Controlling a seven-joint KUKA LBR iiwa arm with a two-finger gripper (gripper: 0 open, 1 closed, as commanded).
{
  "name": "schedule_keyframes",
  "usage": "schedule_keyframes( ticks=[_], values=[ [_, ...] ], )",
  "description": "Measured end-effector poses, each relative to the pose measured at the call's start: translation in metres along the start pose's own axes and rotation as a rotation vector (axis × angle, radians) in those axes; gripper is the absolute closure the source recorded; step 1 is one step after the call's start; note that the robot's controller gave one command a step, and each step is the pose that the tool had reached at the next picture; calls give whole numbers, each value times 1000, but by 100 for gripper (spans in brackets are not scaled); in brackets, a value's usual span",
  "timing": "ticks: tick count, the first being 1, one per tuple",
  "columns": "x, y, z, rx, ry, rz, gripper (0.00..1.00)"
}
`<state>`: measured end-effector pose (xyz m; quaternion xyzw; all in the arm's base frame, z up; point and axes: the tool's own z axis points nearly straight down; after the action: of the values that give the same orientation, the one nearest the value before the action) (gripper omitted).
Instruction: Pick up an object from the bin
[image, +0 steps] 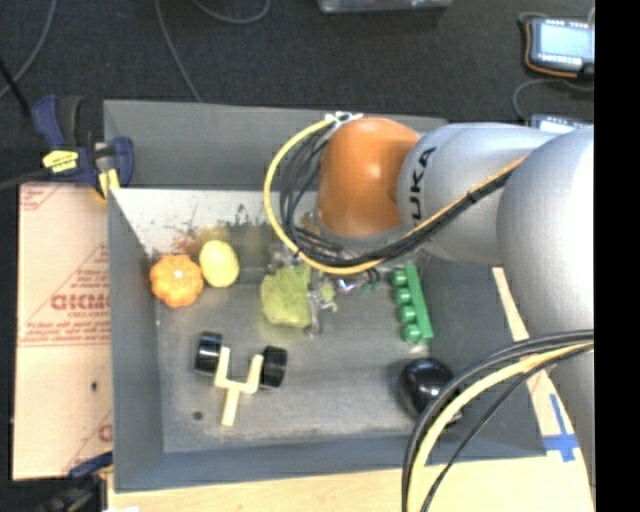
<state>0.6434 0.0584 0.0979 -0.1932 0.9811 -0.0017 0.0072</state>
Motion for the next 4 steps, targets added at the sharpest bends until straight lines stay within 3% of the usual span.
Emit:
schedule_keyframes(
  ticks=[1, 2, 4],
  values=[
    [-14, -2, 25, -1, -9, -42, 100],
    [-14, -2, 25, -1, -9, -41, 100],
    [-17, -4, -57, 1, -16, -37, 100]
  ],
)
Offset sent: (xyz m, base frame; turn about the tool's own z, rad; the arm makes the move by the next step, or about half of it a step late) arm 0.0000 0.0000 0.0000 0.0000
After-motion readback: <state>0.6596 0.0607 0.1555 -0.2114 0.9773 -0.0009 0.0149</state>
